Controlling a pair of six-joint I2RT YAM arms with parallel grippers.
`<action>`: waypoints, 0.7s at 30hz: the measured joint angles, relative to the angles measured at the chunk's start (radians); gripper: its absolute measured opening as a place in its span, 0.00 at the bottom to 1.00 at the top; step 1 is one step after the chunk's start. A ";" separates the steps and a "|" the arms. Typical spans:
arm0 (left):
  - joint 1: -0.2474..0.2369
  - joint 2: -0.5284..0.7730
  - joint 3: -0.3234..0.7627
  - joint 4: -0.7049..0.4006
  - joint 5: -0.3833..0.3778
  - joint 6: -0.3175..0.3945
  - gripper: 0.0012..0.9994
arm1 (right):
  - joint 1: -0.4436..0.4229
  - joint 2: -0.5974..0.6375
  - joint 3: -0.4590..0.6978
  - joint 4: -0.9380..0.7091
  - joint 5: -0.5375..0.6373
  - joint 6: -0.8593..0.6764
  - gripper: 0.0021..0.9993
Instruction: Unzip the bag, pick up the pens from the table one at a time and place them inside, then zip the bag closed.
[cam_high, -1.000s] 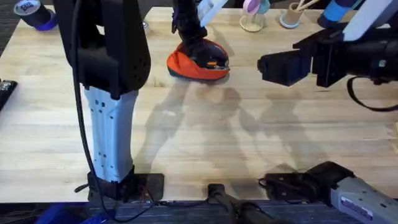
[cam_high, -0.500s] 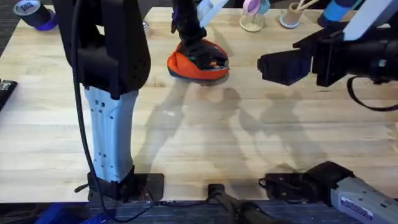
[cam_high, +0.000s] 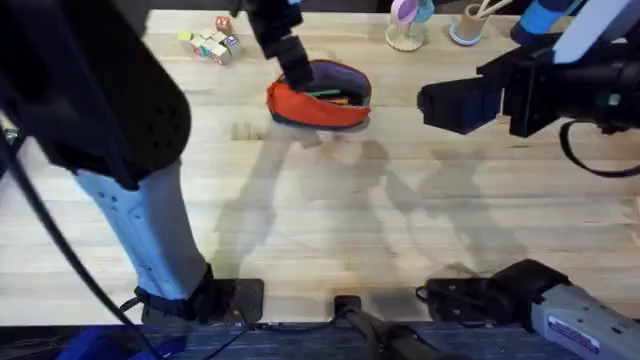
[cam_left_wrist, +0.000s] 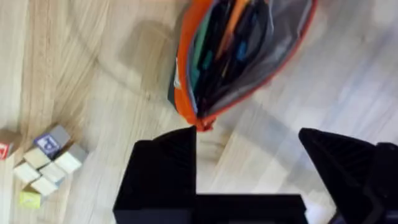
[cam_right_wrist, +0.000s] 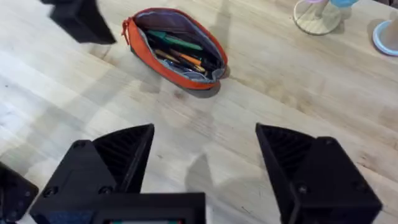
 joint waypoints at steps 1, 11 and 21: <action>0.008 -0.008 0.000 -0.010 0.001 0.010 0.99 | 0.000 0.000 0.000 0.000 0.002 0.000 1.00; 0.195 -0.087 0.000 -0.081 0.109 0.142 1.00 | 0.000 0.019 0.000 0.000 0.025 0.000 1.00; 0.410 -0.114 -0.041 -0.120 0.304 0.281 1.00 | 0.000 0.026 0.000 0.002 0.025 0.000 1.00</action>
